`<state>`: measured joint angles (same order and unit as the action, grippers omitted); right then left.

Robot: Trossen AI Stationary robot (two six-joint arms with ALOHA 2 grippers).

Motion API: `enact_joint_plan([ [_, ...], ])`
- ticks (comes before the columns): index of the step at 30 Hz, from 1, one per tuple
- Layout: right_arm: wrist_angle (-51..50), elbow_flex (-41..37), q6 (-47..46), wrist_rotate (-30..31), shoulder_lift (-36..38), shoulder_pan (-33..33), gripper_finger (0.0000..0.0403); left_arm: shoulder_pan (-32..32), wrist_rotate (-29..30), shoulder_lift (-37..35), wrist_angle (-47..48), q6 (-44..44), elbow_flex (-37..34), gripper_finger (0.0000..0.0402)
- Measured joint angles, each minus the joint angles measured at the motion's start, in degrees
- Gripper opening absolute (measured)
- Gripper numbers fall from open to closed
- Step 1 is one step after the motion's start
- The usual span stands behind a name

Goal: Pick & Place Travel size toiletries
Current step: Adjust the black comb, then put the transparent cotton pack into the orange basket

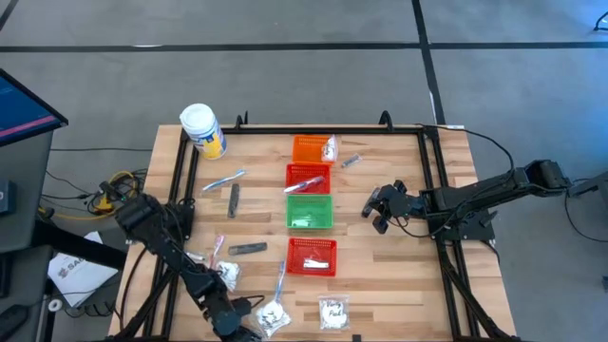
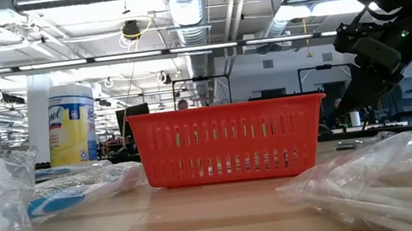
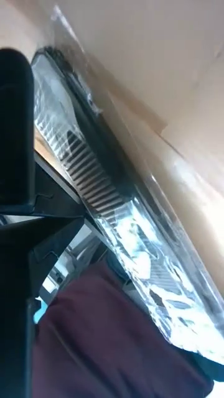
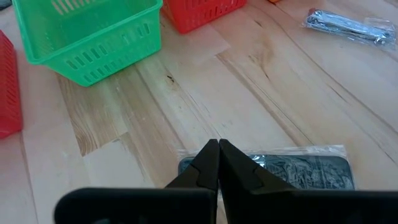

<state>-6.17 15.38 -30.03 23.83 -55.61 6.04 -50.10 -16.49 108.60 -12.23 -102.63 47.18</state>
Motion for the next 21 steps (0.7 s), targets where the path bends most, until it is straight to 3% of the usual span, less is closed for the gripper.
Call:
enact_joint_plan([
  [8, 0.0, 0.0, 0.01, 0.0, 0.02, 0.0, 0.0, 1.57, 3.39, -2.92, 3.35, 6.86, -0.35, 0.0],
  [16, 0.03, 0.0, 0.01, -0.02, 0.01, 0.0, 0.0, 2.39, 11.74, -11.68, 24.54, 7.82, -0.55, 0.0],
  [21, 0.26, 0.0, 0.01, -0.03, 0.0, 0.37, 0.0, 2.42, 14.71, -14.52, 30.9, 7.01, -0.48, 0.0],
])
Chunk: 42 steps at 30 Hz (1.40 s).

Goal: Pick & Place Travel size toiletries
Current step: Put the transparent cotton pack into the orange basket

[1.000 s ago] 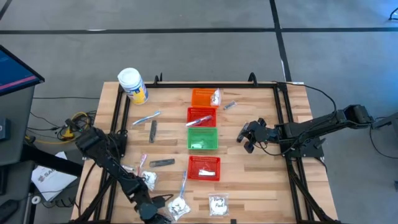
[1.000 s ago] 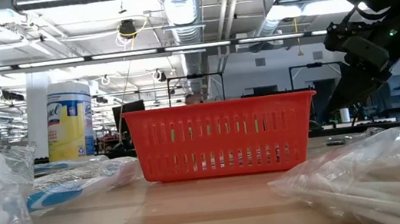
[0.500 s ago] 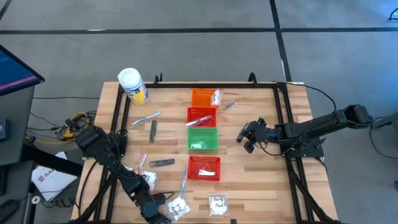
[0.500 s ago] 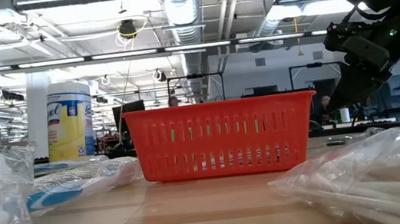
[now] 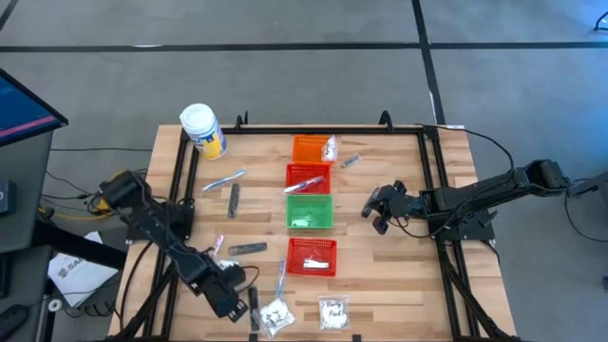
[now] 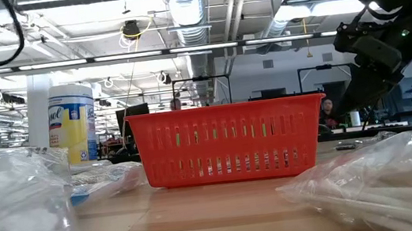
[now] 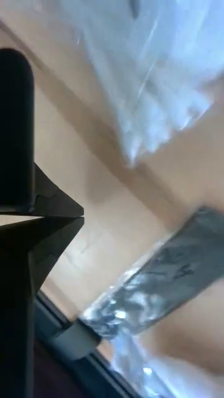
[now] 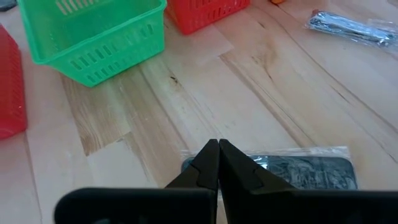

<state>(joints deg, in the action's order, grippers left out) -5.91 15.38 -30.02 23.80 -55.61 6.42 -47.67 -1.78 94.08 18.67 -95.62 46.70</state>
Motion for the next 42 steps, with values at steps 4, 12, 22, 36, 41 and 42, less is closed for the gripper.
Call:
enact_joint_plan([
  [4, 0.25, 0.0, 0.0, -0.01, 0.02, 0.0, 0.0, -0.33, 2.63, -2.11, -0.55, 0.8, 0.07, 0.0],
  [12, 0.31, 0.0, 0.04, -0.01, 0.0, 0.0, 0.0, -0.32, 10.63, -5.73, -0.52, 6.18, 0.11, 0.0],
  [22, -0.09, 0.0, 0.46, -0.01, 0.01, 0.0, 0.0, 1.15, 25.69, -11.32, -0.67, 17.52, 0.11, 0.0],
  [36, 2.4, 0.0, 2.92, -0.02, 0.01, 3.0, 0.0, 5.33, 35.25, -13.63, -12.42, 40.83, 0.13, 0.0],
  [41, 7.36, 0.0, 6.45, -0.01, 0.02, 6.38, 0.0, 5.76, 34.52, -12.26, -20.63, 48.42, 0.17, 0.0],
  [42, 8.15, 0.0, 7.19, -0.02, 0.01, 7.05, 0.0, 5.76, 34.36, -12.12, -21.48, 48.67, 0.17, 0.0],
])
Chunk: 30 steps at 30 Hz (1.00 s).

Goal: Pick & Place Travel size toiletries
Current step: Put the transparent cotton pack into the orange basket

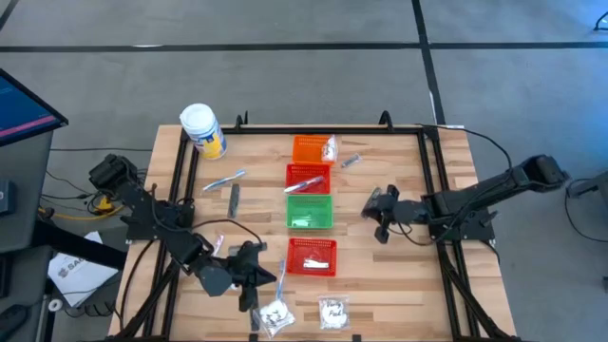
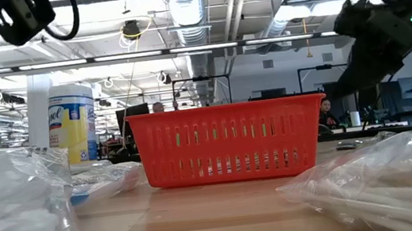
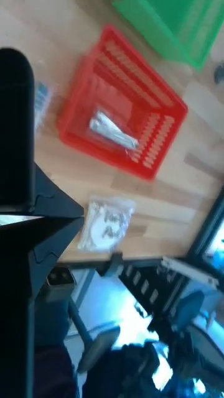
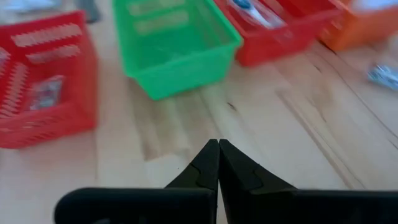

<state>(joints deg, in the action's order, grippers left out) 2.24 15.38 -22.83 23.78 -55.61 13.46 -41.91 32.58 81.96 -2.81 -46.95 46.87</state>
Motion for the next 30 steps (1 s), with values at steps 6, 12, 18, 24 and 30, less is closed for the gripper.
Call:
enact_joint_plan([
  [6, 4.22, 0.0, 3.72, -0.01, 0.01, 3.39, 0.0, 0.0, 0.0, 0.01, 0.07, -1.38, 0.0, 0.0],
  [12, 5.96, 0.0, 5.67, -0.01, 0.01, 4.98, 0.0, 0.0, -2.86, 0.01, 0.46, -6.05, 0.0, 0.0001],
  [18, 6.41, 0.0, 5.89, 0.01, -0.01, 4.95, 0.0, 0.0, -8.61, 0.11, 3.47, -15.44, 0.0, 0.001],
  [24, 6.43, 0.0, 5.91, 0.0, -0.01, 4.95, 0.0, -1.47, -10.83, 1.04, 11.18, -27.46, -0.02, 0.0033],
  [30, 6.56, 0.0, 5.88, 0.01, 0.01, 4.95, 0.0, -2.66, -20.16, 6.41, 10.85, -34.83, -0.06, 0.0079],
])
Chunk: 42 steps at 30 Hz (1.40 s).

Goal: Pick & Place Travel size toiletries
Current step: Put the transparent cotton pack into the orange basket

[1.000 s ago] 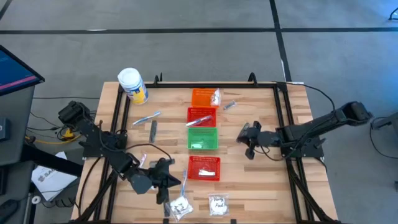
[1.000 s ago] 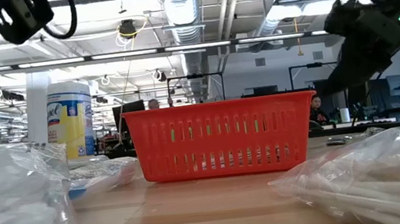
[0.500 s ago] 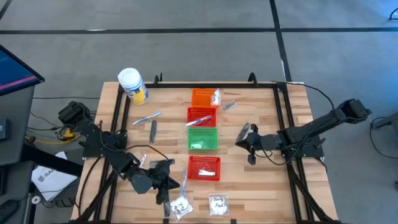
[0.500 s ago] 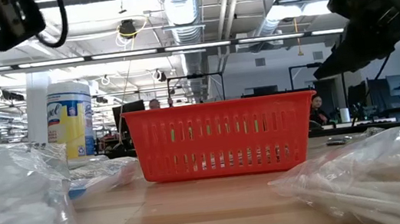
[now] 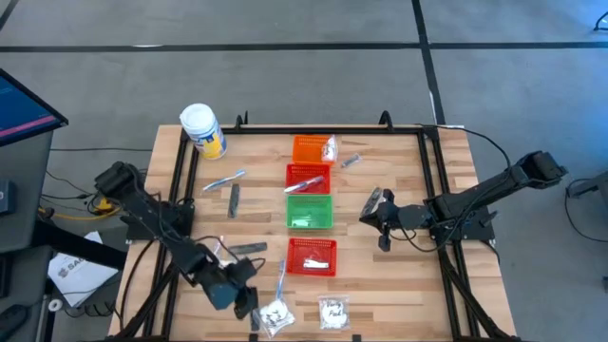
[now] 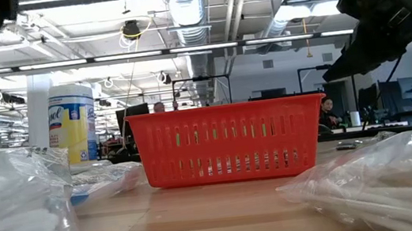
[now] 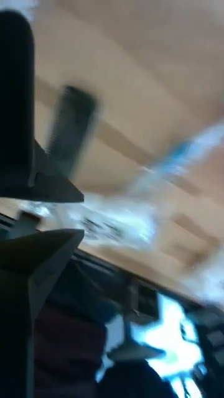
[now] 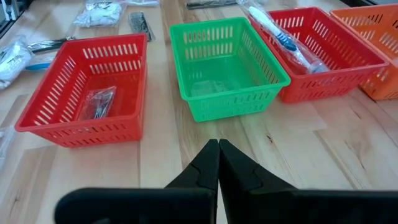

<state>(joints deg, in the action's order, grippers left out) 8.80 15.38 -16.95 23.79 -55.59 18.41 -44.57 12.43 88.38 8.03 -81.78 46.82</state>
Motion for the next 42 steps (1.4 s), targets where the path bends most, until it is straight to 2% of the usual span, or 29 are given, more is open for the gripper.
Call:
enact_joint_plan([
  [5, 0.37, 0.0, 0.0, 0.0, -0.02, -0.04, 0.0, -0.1, -6.52, 5.2, -4.31, -1.62, -0.01, 0.0121],
  [13, 0.52, 0.0, 0.0, 0.0, -0.01, -0.06, 0.0, 0.51, -6.34, 6.84, -6.49, 1.83, -0.01, 0.0186],
  [18, 0.52, 0.0, 0.0, 0.0, -0.01, -0.04, 0.0, 2.11, -6.19, 6.84, -6.48, 5.6, -0.01, 0.021],
  [31, 0.49, 0.0, 0.02, 0.0, 0.0, -0.04, 0.0, 2.55, -6.0, 7.54, -7.48, 8.07, -0.01, 0.0215],
  [36, 0.5, 0.0, 0.02, 0.02, -0.01, -0.07, 0.0, 2.55, -8.38, 11.0, -12.84, 8.39, 0.01, 0.0213],
  [42, 0.5, 0.0, 0.02, 0.02, 0.0, -0.07, 0.0, 2.9, -11.04, 14.0, -14.29, 8.31, 0.02, 0.021],
])
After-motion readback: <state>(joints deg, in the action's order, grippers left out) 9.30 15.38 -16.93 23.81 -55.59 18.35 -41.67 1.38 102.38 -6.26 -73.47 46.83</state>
